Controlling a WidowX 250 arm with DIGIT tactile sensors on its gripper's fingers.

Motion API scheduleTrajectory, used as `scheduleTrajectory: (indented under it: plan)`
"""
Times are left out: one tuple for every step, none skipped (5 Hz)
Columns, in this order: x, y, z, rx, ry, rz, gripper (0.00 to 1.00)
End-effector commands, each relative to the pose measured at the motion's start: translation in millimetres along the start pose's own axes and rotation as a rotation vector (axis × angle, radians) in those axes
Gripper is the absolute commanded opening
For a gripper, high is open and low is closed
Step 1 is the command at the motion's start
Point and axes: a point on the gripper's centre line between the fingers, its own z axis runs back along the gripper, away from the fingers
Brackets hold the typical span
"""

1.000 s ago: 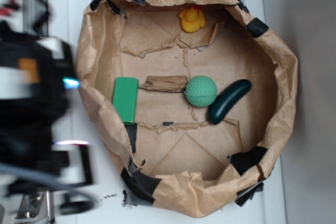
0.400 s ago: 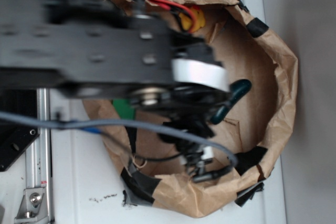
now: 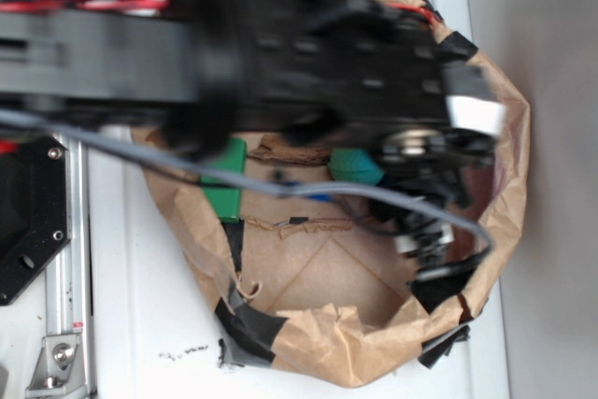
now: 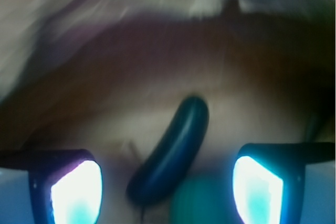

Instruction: Grab the plastic pickle.

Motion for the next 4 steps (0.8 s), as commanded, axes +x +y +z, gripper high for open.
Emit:
scheduleTrajectory:
  plan:
    - [10,-4,-32,-0.007,0.048,-0.015,1.00]
    - [-34,1,-53,0.006,0.160,-0.001,1.00]
    - [-39,2,-64,0.015,0.152,-0.006,0.21]
    - [-33,4,-52,0.056,0.145,-0.011,0.00]
